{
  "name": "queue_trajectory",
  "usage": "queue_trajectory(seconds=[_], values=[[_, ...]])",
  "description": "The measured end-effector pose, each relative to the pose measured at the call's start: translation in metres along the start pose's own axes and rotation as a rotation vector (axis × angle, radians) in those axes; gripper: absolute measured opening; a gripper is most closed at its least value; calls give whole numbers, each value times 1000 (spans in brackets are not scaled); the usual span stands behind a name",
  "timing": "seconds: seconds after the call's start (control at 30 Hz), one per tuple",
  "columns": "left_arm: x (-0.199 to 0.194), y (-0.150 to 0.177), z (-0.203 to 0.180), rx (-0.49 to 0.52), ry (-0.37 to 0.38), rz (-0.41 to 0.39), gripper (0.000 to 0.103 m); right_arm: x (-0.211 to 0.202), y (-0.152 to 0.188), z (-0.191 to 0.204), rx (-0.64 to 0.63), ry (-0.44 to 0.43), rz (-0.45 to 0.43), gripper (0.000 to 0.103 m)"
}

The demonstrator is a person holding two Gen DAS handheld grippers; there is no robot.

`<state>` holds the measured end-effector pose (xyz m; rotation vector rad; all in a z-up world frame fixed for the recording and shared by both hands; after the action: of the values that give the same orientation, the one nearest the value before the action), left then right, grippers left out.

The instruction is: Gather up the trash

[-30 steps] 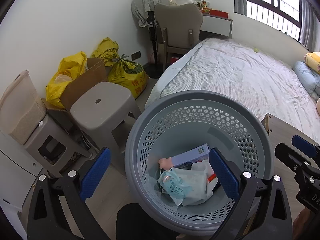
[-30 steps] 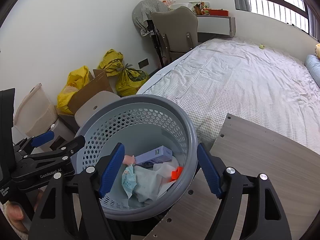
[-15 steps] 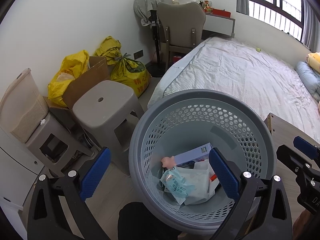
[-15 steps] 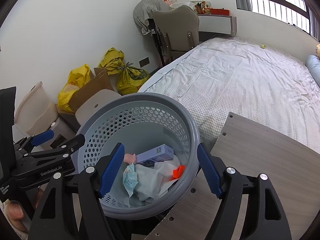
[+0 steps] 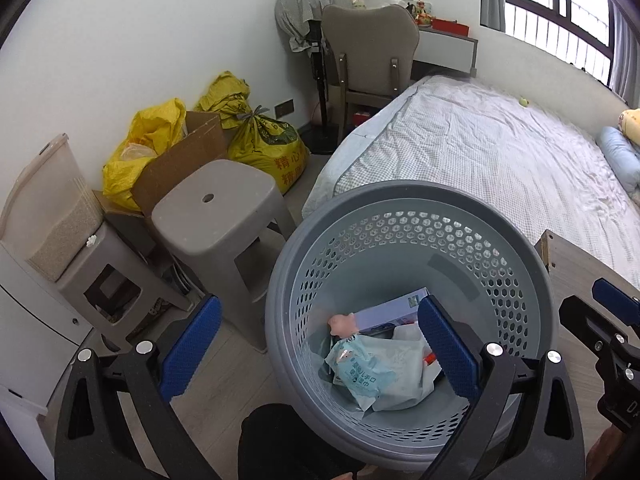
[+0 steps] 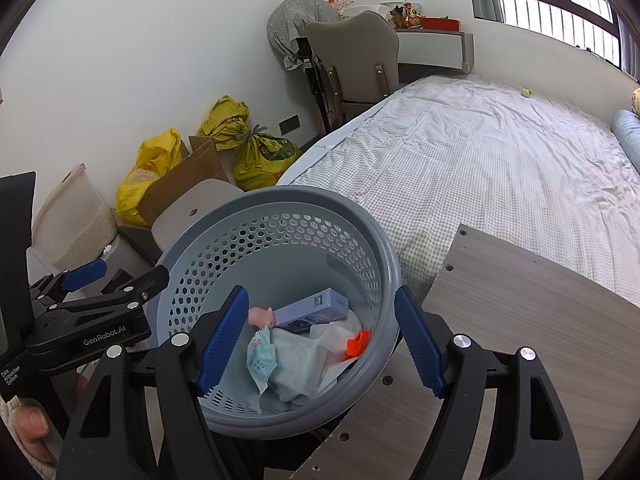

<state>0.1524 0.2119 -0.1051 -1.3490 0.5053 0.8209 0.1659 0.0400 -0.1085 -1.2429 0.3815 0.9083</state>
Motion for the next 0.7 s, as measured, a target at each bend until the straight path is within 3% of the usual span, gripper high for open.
queue_trajectory(seconds=[0.7], values=[[2,0,1,0,-3,4,97,1,0,0,2,-1,1,72]])
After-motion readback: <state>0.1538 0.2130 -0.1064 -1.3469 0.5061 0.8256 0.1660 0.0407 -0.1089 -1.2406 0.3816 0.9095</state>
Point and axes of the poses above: each gripper's, at about its wrist camera, not at the fingertips, and x roughly the way its jaws point, z to its left, y to its underside, the point moved 10 cm from there along x, roughly the way its jaws point, and after that the axes turned 9 degrees about x, right-handed, at the moved point
